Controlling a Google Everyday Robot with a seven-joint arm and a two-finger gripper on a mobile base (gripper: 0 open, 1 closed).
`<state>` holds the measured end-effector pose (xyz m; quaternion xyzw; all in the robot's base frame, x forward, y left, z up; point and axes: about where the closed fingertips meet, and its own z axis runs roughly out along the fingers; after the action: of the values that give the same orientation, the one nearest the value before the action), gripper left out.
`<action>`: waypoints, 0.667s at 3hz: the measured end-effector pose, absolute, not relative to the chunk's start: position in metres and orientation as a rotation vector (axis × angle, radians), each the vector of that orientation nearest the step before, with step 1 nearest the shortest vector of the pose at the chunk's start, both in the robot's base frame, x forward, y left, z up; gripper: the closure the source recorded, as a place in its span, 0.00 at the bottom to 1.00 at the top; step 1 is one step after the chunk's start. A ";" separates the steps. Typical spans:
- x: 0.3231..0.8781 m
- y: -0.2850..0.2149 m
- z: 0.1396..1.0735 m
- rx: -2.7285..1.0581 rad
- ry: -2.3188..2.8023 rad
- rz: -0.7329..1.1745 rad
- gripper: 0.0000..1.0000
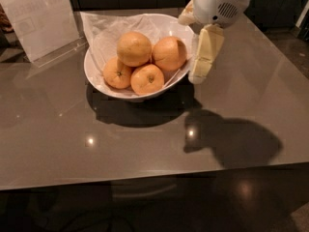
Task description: Pick orange from white bowl
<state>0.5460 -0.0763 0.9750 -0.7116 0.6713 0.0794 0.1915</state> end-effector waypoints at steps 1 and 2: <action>0.562 -0.039 0.972 -2.062 1.792 0.291 0.00; 0.566 -0.036 0.972 -2.045 1.785 0.281 0.00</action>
Offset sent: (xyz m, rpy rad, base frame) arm 0.0132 0.0318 -0.0027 0.0299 0.0107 0.0737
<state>0.5659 -0.0362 0.9723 -0.7335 0.6402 0.1008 0.2050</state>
